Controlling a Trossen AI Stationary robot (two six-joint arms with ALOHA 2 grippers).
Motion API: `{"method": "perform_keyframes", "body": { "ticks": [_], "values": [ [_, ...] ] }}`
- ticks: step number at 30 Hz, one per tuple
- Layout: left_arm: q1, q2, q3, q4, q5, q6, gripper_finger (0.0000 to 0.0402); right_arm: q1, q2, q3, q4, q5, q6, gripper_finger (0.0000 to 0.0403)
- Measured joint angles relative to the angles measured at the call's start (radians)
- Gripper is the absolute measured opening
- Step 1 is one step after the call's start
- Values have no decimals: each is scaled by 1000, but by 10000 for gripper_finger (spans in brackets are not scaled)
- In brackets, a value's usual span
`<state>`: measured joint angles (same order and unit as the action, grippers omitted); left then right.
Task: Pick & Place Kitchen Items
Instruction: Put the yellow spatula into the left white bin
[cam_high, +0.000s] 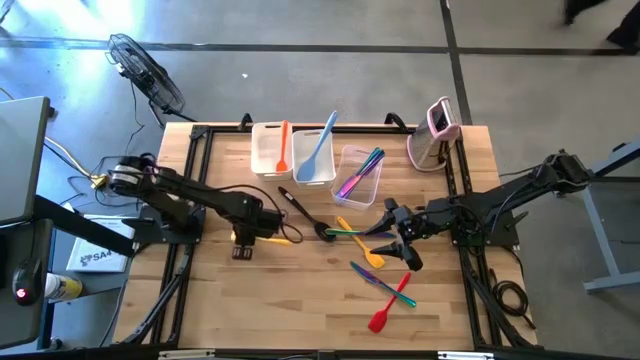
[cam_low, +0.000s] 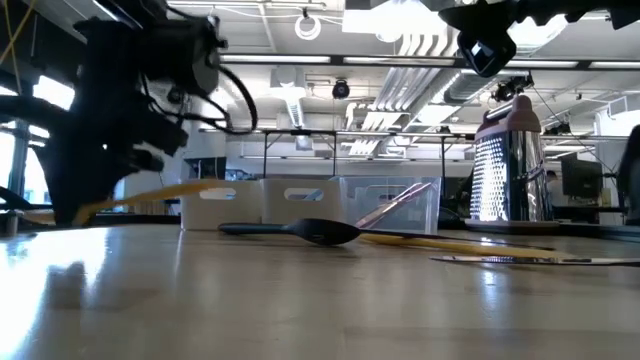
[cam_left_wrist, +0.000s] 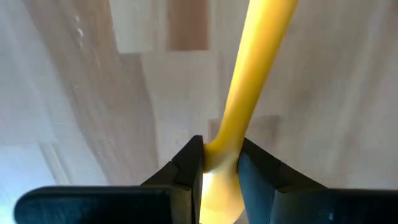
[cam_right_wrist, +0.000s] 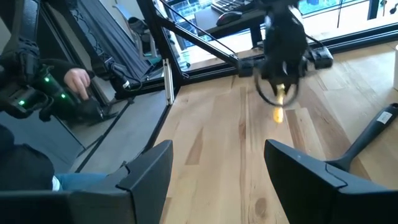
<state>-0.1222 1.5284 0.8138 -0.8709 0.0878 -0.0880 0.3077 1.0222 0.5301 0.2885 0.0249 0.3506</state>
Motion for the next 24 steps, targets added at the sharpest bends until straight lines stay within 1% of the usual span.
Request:
{"method": "perform_keyframes", "body": {
  "ticks": [6, 9, 12, 18, 21, 24],
  "values": [
    [-65, -96, 33, -23, -28, -118, 68, 0, 0, 0, -1, -9, 15, 247],
    [-96, -149, 70, -40, -91, -182, 68, 1, 0, 0, 1, -38, 14, 247],
    [-115, -205, 116, -23, -194, -237, 68, 16, 0, 0, 34, -57, 7, 247],
    [-113, -326, 172, 137, -419, -278, 68, 81, 0, 0, 117, -58, -65, 247],
    [-80, -380, 177, 205, -551, -292, 68, 113, 0, 0, 137, -52, -69, 247],
    [-14, -424, 177, 257, -632, -310, 68, 142, 0, 0, 140, -49, -68, 247]
  ]
}}
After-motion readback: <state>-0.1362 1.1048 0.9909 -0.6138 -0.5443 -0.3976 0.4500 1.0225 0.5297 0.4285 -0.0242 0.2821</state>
